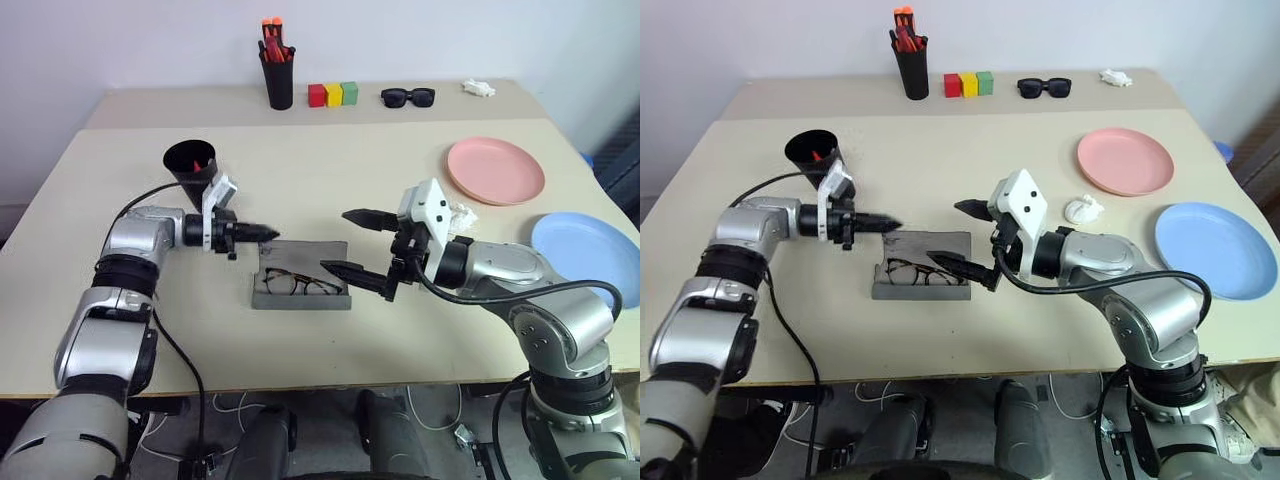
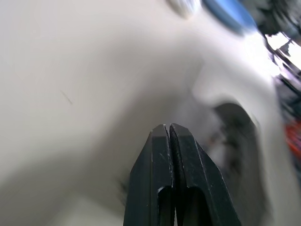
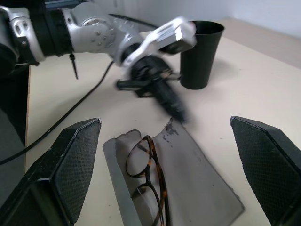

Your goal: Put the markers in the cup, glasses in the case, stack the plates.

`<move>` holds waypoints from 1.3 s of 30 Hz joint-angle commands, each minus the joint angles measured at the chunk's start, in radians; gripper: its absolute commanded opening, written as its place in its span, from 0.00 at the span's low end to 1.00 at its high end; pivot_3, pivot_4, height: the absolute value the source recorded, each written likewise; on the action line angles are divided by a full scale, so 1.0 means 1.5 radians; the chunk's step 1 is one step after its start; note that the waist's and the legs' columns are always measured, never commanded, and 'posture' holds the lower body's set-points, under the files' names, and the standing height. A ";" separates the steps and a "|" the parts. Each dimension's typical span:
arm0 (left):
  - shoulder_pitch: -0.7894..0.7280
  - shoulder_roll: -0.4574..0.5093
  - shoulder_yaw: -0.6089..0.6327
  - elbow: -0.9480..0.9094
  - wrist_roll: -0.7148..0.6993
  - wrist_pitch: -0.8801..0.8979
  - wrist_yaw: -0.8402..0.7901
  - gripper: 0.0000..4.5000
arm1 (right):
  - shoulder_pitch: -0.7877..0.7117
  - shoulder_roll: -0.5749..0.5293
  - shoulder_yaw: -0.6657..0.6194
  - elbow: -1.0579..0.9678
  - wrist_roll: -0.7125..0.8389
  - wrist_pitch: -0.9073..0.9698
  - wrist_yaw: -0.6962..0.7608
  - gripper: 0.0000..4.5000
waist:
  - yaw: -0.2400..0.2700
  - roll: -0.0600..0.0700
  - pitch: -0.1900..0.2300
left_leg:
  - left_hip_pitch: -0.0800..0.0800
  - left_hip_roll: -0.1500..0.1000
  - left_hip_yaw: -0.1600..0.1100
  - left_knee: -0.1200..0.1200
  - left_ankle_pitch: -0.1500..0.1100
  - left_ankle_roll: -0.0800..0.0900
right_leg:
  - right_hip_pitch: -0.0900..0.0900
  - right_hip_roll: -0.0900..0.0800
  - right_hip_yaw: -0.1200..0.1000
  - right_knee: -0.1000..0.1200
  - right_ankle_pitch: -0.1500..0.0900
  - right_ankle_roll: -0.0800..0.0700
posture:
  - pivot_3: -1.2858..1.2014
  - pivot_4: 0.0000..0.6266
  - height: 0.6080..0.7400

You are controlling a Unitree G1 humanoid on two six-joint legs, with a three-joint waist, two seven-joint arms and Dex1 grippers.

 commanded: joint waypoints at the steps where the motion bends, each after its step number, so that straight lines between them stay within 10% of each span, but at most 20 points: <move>1: -0.018 0.006 0.030 -0.006 -0.003 -0.019 0.010 0.01 | -0.006 -0.005 0.000 -0.025 0.009 -0.015 -0.002 1.00 | 0.000 0.000 0.000 | 0.000 0.000 0.000 0.000 0.000 0.000 | 0.000 0.000 0.000 0.000 0.000 0.000 | 0.52 0.24 1.00; 39: 0.045 -0.006 0.059 0.060 0.034 -0.091 -0.056 0.01 | -0.035 -0.023 0.020 -0.013 -0.004 -0.020 -0.015 1.00 | 0.000 0.000 0.000 | 0.000 0.000 0.000 0.000 0.000 0.000 | 0.000 0.000 0.000 0.001 0.000 0.000 | 0.52 0.24 1.00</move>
